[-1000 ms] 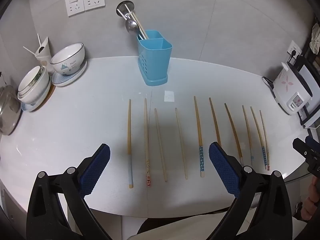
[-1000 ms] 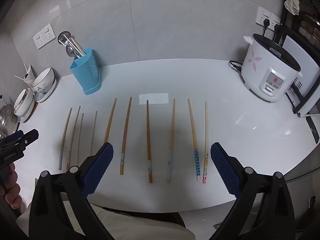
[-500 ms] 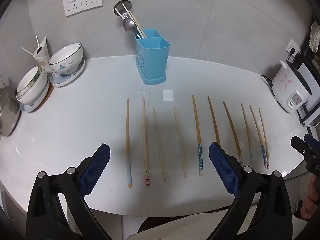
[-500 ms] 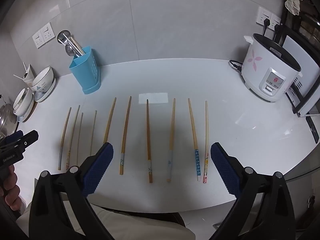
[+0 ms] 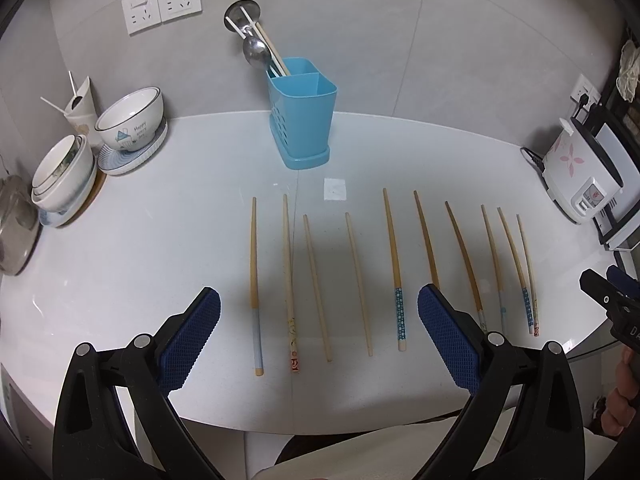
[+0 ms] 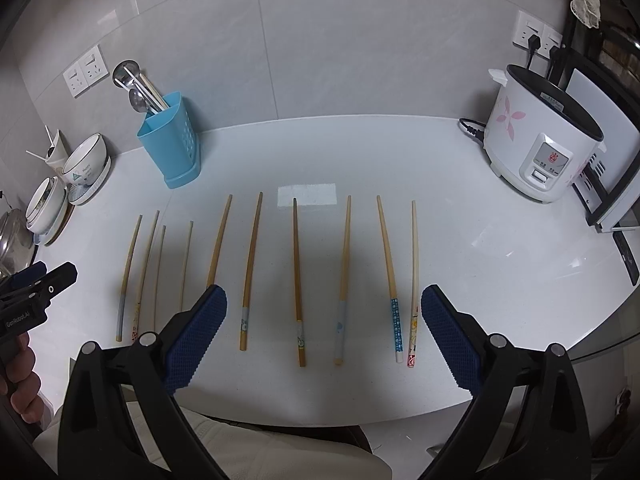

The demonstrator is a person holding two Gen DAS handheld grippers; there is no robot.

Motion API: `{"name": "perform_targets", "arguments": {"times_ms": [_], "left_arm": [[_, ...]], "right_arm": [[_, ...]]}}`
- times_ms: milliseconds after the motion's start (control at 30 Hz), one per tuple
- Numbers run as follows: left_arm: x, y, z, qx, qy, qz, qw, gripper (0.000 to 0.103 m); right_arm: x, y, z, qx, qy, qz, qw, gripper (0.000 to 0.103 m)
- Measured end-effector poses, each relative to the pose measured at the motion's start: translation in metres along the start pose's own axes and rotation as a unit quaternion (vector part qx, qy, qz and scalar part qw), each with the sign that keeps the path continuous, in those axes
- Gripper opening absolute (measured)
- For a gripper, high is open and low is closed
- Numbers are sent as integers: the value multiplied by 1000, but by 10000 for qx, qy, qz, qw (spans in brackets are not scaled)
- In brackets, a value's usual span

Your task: Organize utensils

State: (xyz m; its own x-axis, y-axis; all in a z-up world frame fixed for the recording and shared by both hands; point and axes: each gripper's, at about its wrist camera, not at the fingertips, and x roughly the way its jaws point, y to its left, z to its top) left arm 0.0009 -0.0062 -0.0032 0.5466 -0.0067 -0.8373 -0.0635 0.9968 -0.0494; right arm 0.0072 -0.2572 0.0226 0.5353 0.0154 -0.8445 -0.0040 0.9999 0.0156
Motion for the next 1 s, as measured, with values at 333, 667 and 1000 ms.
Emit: {"name": "perform_targets", "arguments": {"times_ms": [333, 667, 1000], "left_arm": [[0, -2, 2, 31, 0, 0, 10000, 97], [0, -3, 1, 55, -4, -47, 10000, 97], [0, -2, -1, 80, -17, -59, 9999, 97]], "right_arm": [[-1, 1, 0, -17, -7, -17, 10000, 94], [-3, 3, 0, -17, 5, -19, 10000, 94], [-3, 4, 0, -13, 5, -27, 10000, 94]]}}
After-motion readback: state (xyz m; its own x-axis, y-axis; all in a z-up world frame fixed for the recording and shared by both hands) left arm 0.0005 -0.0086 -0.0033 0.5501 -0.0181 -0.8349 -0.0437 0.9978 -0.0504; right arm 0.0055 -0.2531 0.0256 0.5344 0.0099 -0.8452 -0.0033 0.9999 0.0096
